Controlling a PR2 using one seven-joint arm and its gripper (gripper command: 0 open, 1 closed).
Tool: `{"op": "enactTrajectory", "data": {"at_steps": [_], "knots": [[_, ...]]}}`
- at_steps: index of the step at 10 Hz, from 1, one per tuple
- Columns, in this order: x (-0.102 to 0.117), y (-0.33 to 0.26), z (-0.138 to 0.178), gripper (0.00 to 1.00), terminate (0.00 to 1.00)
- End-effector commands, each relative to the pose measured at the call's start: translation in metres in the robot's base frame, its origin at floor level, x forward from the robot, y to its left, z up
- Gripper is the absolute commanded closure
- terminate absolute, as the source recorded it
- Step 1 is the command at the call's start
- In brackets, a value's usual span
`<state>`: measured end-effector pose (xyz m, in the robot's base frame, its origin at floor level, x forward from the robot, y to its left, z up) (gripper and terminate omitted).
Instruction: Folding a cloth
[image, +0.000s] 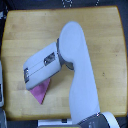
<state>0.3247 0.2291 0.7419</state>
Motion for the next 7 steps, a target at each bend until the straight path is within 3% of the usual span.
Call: {"op": "enactTrajectory", "data": {"at_steps": [1, 2, 6, 7], "knots": [[0.032, 0.007, 0.046, 0.00, 0.00], [0.047, 0.009, 0.064, 0.00, 0.00], [0.156, -0.028, 0.132, 0.00, 0.00], [0.164, -0.033, 0.139, 0.00, 0.00]]}}
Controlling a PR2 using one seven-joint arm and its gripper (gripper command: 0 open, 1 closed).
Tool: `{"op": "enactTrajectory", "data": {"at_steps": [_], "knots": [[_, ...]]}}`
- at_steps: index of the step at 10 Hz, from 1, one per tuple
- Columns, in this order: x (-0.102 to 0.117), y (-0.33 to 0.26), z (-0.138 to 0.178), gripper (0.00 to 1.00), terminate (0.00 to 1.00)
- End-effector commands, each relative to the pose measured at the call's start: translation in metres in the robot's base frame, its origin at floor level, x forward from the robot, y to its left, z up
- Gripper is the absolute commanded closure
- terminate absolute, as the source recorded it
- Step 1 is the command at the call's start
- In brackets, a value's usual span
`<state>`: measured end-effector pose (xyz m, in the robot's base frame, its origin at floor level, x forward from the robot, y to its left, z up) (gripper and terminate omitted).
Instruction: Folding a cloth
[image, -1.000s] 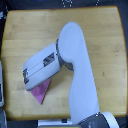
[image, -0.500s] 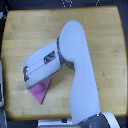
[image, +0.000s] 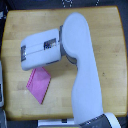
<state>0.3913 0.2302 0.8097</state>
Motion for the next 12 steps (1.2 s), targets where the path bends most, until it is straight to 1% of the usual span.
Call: {"op": "enactTrajectory", "data": {"at_steps": [1, 2, 3, 4, 5, 6, 8, 9, 11, 12], "knots": [[0.103, -0.040, 0.081, 0.00, 0.00], [0.112, -0.047, 0.094, 0.00, 0.00], [0.114, -0.048, 0.096, 0.00, 0.00], [0.123, -0.059, 0.108, 0.00, 0.00], [0.127, -0.072, 0.116, 0.00, 0.00], [0.126, -0.089, 0.120, 0.00, 0.00], [0.132, -0.144, 0.135, 0.00, 0.00], [0.138, -0.187, 0.145, 0.00, 0.00], [0.142, -0.237, 0.155, 0.00, 0.00], [0.146, -0.272, 0.160, 0.00, 0.00]]}}
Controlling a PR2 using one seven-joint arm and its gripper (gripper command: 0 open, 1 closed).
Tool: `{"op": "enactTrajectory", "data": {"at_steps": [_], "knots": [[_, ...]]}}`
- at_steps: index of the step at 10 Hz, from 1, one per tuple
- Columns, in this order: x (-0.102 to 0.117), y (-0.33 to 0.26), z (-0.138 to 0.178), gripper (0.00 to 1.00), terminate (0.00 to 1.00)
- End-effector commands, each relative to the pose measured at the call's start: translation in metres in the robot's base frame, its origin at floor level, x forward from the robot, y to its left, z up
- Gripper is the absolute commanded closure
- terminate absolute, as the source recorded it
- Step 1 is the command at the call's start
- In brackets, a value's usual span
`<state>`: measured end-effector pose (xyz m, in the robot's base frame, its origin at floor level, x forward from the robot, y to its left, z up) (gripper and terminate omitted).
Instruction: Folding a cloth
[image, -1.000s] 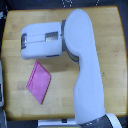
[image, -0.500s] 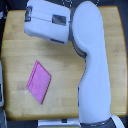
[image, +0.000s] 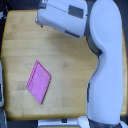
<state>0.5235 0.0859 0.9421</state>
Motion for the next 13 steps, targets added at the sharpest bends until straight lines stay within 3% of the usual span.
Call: {"op": "enactTrajectory", "data": {"at_steps": [1, 4, 12, 13], "knots": [[0.022, -0.165, 0.028, 0.00, 0.00], [0.035, -0.242, 0.028, 0.00, 0.00], [0.042, -0.364, 0.020, 0.00, 0.00], [0.046, -0.376, 0.020, 0.00, 1.00]]}}
